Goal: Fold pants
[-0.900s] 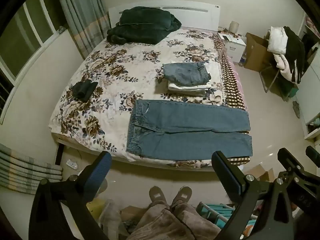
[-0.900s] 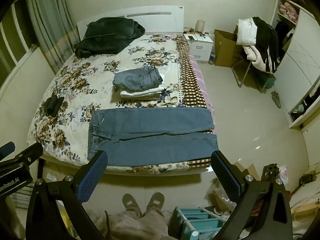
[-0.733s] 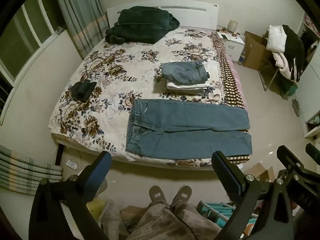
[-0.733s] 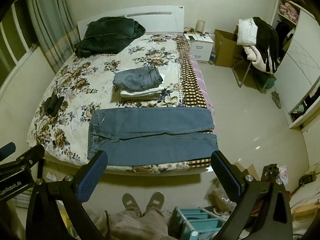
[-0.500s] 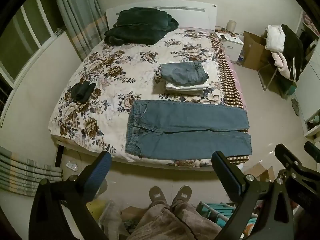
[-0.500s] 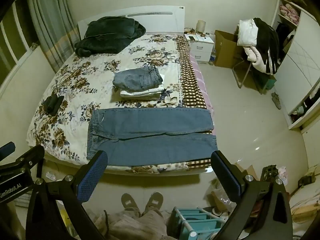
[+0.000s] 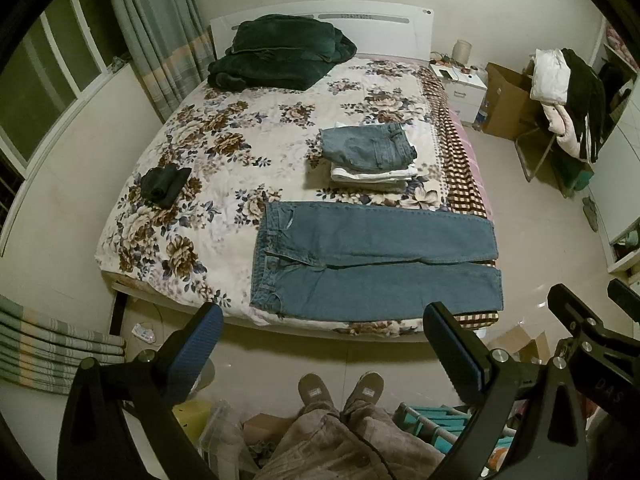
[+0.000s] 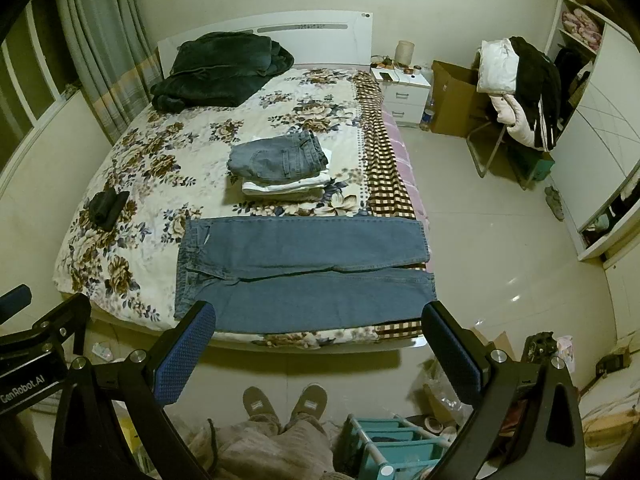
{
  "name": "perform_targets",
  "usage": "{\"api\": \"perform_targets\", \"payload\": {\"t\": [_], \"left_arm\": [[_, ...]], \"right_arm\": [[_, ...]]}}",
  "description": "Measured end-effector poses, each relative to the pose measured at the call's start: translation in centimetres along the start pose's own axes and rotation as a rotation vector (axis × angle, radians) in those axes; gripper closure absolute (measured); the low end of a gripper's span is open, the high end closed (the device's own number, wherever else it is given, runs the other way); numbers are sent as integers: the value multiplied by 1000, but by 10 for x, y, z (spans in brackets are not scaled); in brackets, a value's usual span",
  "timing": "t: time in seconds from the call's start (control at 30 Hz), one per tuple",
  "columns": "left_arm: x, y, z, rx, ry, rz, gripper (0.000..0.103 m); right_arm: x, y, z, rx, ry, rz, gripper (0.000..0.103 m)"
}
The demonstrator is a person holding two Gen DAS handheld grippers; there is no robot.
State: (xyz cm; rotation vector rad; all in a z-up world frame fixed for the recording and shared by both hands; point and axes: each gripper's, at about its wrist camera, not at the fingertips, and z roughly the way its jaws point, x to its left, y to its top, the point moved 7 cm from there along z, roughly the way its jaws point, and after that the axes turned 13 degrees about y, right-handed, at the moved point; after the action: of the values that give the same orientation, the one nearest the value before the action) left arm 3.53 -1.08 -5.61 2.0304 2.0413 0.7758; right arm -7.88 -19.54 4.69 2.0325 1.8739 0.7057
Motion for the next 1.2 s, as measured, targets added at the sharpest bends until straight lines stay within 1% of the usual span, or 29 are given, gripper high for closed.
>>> {"api": "perform_targets", "payload": {"t": [0.17, 0.53, 1.0, 1.03, 1.07, 1.2], "left_arm": [[-7, 3, -2, 0, 1, -2, 1], [-4, 2, -1, -2, 0, 3, 1], [-12, 10, -2, -1, -4, 6, 1], [-15, 26, 5, -1, -6, 9, 1], [-18, 31, 7, -1, -8, 10, 1], [-23, 36, 8, -2, -9, 16, 1]], "right_arm": [[0, 2, 1, -1, 0, 0, 0], [1, 5, 5, 1, -3, 0, 0], [-1, 6, 8, 1, -7, 6, 0], [-2, 7, 13, 1, -7, 7, 0], [-2, 7, 14, 2, -7, 9, 0], [-2, 7, 14, 2, -6, 9, 0]]}}
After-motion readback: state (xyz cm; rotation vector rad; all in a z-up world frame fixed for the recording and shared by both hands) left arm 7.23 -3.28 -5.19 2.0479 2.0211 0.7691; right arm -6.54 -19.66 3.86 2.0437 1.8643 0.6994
